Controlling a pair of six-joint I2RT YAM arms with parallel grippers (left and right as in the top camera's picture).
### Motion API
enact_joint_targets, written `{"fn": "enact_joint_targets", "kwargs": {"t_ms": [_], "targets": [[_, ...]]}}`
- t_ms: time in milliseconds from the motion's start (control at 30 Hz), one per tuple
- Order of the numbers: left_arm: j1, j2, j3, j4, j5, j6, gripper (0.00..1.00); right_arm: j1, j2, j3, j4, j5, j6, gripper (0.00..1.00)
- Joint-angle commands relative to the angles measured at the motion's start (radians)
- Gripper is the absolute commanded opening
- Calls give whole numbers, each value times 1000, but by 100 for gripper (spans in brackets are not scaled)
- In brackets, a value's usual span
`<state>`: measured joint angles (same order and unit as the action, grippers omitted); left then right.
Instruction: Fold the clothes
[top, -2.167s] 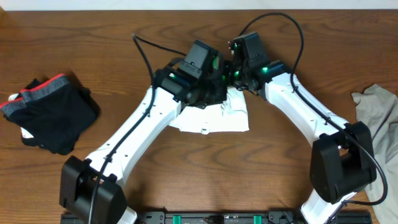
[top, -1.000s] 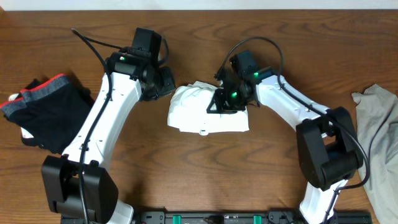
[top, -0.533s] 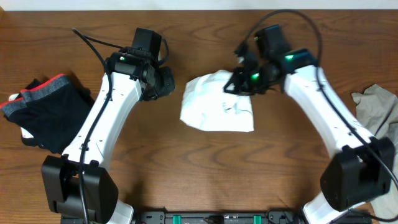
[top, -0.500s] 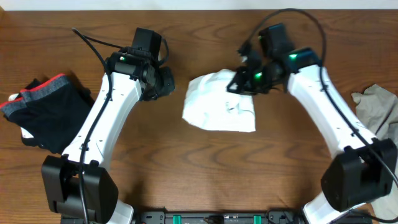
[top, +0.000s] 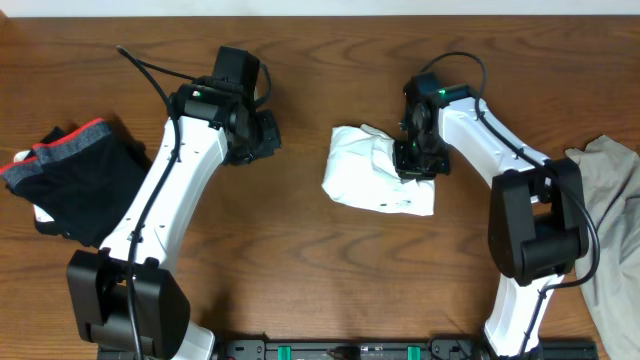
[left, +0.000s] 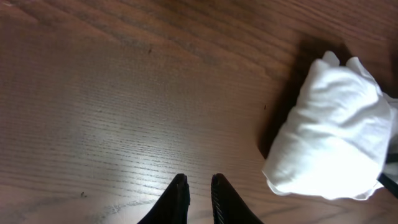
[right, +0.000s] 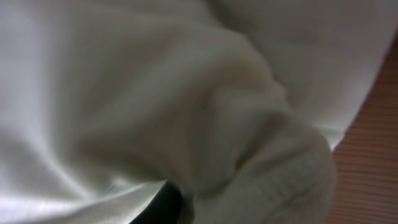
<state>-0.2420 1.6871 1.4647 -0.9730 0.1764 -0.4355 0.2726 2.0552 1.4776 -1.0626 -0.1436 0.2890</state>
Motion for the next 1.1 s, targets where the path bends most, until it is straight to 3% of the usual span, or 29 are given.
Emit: {"fn": "enact_joint_targets", "kwargs": {"t_ms": [0, 33, 333, 567, 700, 1067], "targets": [[2, -17, 12, -6, -1, 20, 17, -27, 13, -3, -6, 145, 43, 16], [0, -17, 12, -6, -1, 20, 23, -30, 13, -3, -6, 158, 51, 17], [-79, -17, 12, 62, 2, 35, 34, -28, 13, -3, 11, 174, 80, 22], [-167, 3, 12, 207, 50, 133, 35, -28, 13, -3, 12, 173, 81, 22], [-205, 42, 12, 254, 151, 137, 35, -28, 13, -3, 15, 173, 81, 21], [-294, 182, 12, 378, 246, 136, 36, -29, 13, -3, 15, 165, 93, 20]]}}
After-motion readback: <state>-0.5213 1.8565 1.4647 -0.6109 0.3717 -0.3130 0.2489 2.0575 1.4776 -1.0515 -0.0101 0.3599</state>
